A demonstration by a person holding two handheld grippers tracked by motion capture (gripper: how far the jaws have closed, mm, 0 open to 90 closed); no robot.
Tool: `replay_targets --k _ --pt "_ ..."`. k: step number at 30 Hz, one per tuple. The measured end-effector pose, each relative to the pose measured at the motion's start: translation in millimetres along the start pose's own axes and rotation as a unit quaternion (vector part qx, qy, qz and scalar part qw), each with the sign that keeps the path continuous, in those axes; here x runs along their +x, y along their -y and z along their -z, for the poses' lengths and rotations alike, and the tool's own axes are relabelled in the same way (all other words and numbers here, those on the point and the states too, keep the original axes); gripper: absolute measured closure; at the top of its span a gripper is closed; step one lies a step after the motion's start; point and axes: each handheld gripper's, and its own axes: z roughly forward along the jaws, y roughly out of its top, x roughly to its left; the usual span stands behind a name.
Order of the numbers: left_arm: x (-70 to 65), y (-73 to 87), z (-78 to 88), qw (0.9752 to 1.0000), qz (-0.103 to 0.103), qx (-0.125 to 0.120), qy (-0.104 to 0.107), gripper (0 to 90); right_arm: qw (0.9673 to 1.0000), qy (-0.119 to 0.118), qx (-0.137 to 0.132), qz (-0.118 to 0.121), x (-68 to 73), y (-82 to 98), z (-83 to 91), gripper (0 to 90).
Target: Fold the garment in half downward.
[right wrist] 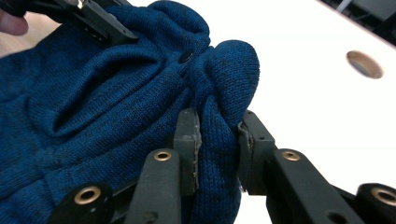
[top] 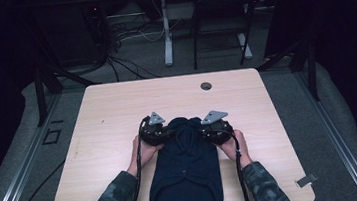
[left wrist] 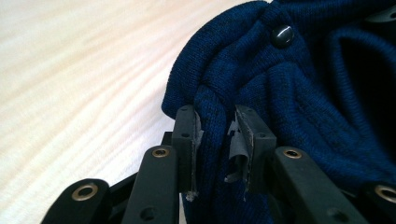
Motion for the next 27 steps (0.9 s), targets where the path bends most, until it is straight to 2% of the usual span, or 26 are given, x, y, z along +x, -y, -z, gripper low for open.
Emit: replay_targets --k 2,4,6,9,11,16,20,27 --pt "-1.1 -1.2 2.8 1.0000 -0.002 -0.002 0.001 71.6 0.9999 0.004 -0.010 0.000 0.3 -0.6 5.7 72.0" --pt "-4.1 -5.2 10.3 0.9998 -0.019 -0.011 -0.001 71.6 0.9998 0.007 -0.018 0.000 0.7 -1.8 10.0 72.0" --pt "-6.3 -8.1 15.0 0.9995 -0.026 -0.017 -0.001 71.6 0.9992 0.018 -0.032 0.017 3.6 -5.5 20.8 71.9" --pt "-7.2 -11.5 20.7 0.9993 -0.029 -0.023 0.001 71.6 0.9986 0.026 -0.038 0.025 5.2 -6.8 24.9 71.9" --pt "-7.5 -13.0 23.8 0.9994 -0.025 -0.025 0.005 71.8 0.9985 0.024 -0.040 0.029 5.7 -6.6 26.8 71.8" --pt "-12.3 -16.0 28.6 0.9992 -0.030 -0.028 0.007 72.2 0.9986 0.020 -0.040 0.028 5.5 -2.4 29.2 72.0" --pt "-16.7 -19.6 33.2 0.9981 -0.049 -0.036 -0.003 73.5 0.9980 0.031 -0.045 0.032 4.5 -2.5 32.6 72.1" --pt "-16.2 -23.4 40.5 0.9977 -0.054 -0.042 -0.002 74.0 0.9964 0.039 -0.061 0.043 5.3 -3.1 35.2 72.0"
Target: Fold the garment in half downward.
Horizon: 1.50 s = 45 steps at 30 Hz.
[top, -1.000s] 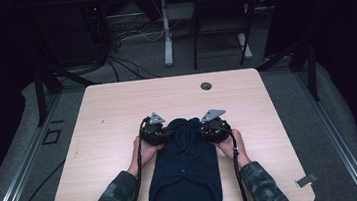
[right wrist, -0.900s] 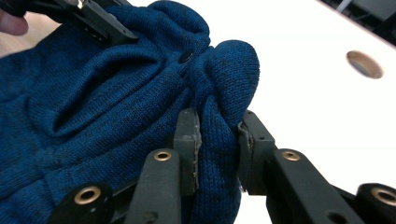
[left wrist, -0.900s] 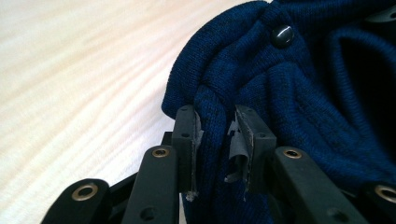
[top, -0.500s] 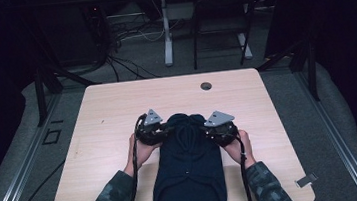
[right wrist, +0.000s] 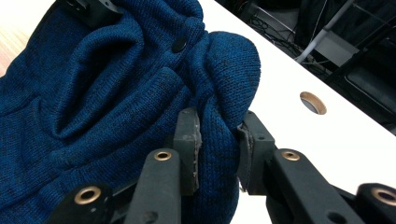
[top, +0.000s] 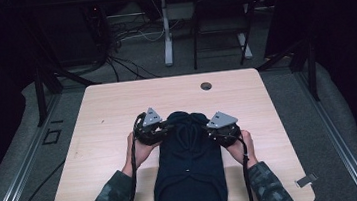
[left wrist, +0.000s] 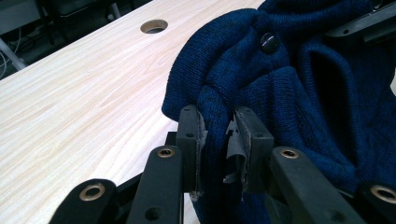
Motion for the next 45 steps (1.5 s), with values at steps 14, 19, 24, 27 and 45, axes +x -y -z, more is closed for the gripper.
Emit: replay_targets --k 14,19,24,27,45 --pt "10.1 -1.7 12.7 0.9990 0.001 -0.022 0.037 74.0 0.9999 0.007 -0.005 0.012 3.6 -6.2 2.3 71.9" --pt "3.9 -5.8 15.3 0.9991 -0.022 -0.020 0.031 74.1 1.0000 0.006 -0.001 0.006 2.9 -4.0 0.1 71.9" --pt "-1.0 -10.8 22.8 0.9979 -0.048 -0.042 0.005 74.4 0.9993 0.018 -0.031 0.009 2.1 -5.2 5.8 71.9" --pt "-3.6 -12.6 26.2 0.9966 -0.063 -0.053 -0.001 74.4 0.9985 0.025 -0.047 0.013 1.9 -6.4 9.1 71.8" --pt "-9.1 -23.3 45.8 0.9929 -0.080 -0.088 0.000 72.4 0.9902 0.057 -0.126 0.019 4.2 -17.8 29.6 72.9"
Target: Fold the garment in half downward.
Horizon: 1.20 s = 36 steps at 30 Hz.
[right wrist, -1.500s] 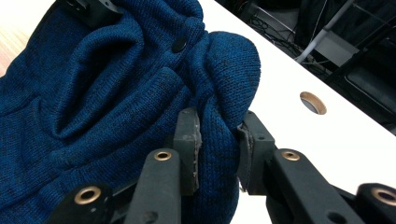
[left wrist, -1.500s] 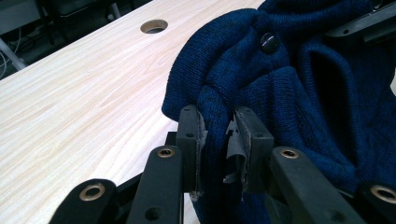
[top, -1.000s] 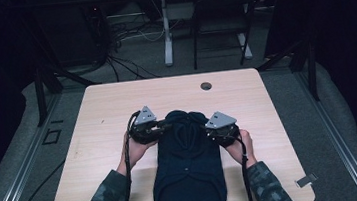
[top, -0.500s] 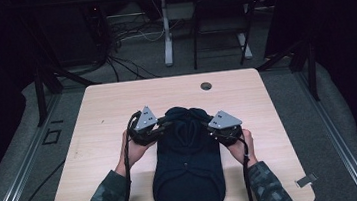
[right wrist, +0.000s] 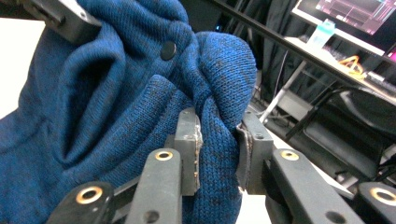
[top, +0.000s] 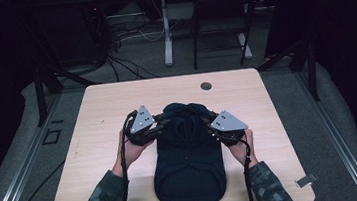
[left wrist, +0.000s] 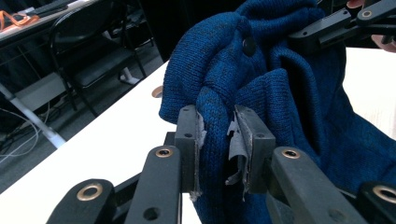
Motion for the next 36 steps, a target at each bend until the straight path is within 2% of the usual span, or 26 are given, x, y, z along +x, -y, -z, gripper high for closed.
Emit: replay_targets --k 1,3,4,6,9,12,14,16,17,21,22,23,25,27,29,31,32,33,34,35,36 --pt "0.8 0.3 -1.4 0.9999 0.009 0.007 0.008 71.5 1.0000 -0.005 0.003 -0.001 0.1 -0.5 -0.3 73.1" --pt "3.2 2.6 -5.6 0.9988 0.032 0.014 0.035 68.2 1.0000 -0.002 0.006 0.005 1.9 -0.2 -0.9 73.4" --pt "3.7 3.9 -7.9 0.9980 0.040 0.021 0.044 66.7 0.9999 -0.009 0.011 0.005 1.8 0.1 -2.0 73.4" --pt "4.6 6.6 -12.5 0.9970 0.047 0.037 0.049 66.2 0.9998 -0.007 0.015 0.012 2.8 1.5 -3.1 73.6" --pt "3.8 11.0 -17.1 0.9966 0.045 0.048 0.051 70.2 0.9997 -0.011 0.018 0.013 2.9 3.2 -4.0 73.8" --pt "0.4 12.3 -19.3 0.9976 0.029 0.053 0.033 73.5 0.9995 -0.011 0.018 0.025 3.7 4.8 -3.9 73.8" --pt "-3.8 12.6 -20.0 0.9982 0.006 0.058 0.010 75.3 0.9986 -0.024 0.028 0.038 3.1 6.0 -4.7 73.7" --pt "-6.1 13.3 -20.6 0.9984 -0.006 0.057 -0.001 76.7 0.9971 -0.048 0.038 0.046 2.2 7.2 -5.1 73.4" --pt "-7.3 13.9 -20.9 0.9985 -0.011 0.054 -0.007 77.3 0.9968 -0.050 0.040 0.049 2.3 7.5 -4.6 73.1" --pt "-13.1 16.9 -20.7 0.9982 -0.025 0.051 -0.021 78.6 0.9944 -0.083 0.065 0.014 -1.3 8.4 -6.8 70.1" --pt "-14.5 17.5 -20.8 0.9978 -0.032 0.053 -0.024 78.8 0.9923 -0.097 0.078 -0.003 -2.6 8.9 -8.7 68.9" --pt "-15.9 18.2 -21.2 0.9976 -0.036 0.052 -0.027 78.9 0.9905 -0.100 0.092 -0.018 -3.8 9.5 -10.2 68.8" --pt "-17.4 19.2 -21.9 0.9974 -0.040 0.054 -0.028 79.1 0.9846 -0.120 0.112 -0.060 -8.0 11.9 -13.8 64.1" --pt "-18.2 19.8 -23.0 0.9973 -0.042 0.053 -0.027 79.3 0.9787 -0.134 0.122 -0.097 -12.5 14.9 -15.8 63.3" --pt "-19.2 20.3 -23.7 0.9973 -0.043 0.054 -0.025 79.4 0.9732 -0.149 0.128 -0.119 -15.5 17.8 -16.8 57.3" --pt "-20.0 20.5 -24.3 0.9971 -0.046 0.054 -0.025 79.4 0.9690 -0.157 0.134 -0.136 -17.2 20.1 -18.4 55.5" --pt "-20.1 20.6 -24.7 0.9970 -0.047 0.056 -0.024 79.5 0.9656 -0.166 0.138 -0.145 -18.4 21.3 -19.7 52.4" --pt "-20.1 20.9 -24.8 0.9969 -0.049 0.056 -0.024 79.5 0.9594 -0.178 0.148 -0.161 -20.4 22.4 -21.9 48.8" --pt "-19.9 21.0 -24.8 0.9969 -0.050 0.057 -0.022 79.5 0.9553 -0.184 0.153 -0.174 -22.0 23.7 -23.3 48.9" --pt "-19.8 21.2 -24.8 0.9968 -0.051 0.057 -0.022 79.5 0.9526 -0.189 0.153 -0.183 -23.2 25.3 -24.3 48.9" --pt "-19.6 21.2 -24.6 0.9968 -0.053 0.057 -0.019 79.5 0.9515 -0.191 0.153 -0.186 -23.9 26.3 -24.8 49.8"
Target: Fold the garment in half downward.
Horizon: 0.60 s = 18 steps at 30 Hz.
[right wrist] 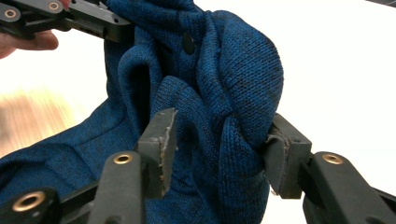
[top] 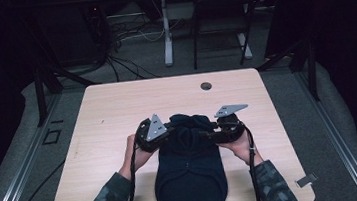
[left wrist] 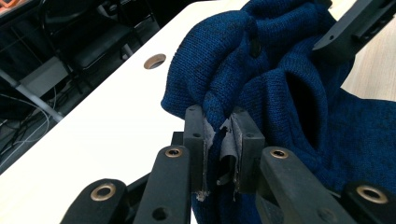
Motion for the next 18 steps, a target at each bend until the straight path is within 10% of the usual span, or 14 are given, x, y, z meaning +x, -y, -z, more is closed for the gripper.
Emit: replay_targets --k 7,18 --pt "1.8 0.0 6.4 0.9999 0.003 -0.002 0.014 79.1 0.9988 0.032 -0.002 0.037 5.5 -0.6 4.7 74.2" --pt "4.7 5.1 21.2 0.9988 0.022 0.009 0.044 76.7 0.9861 0.069 -0.042 0.145 31.7 7.3 0.6 76.6"
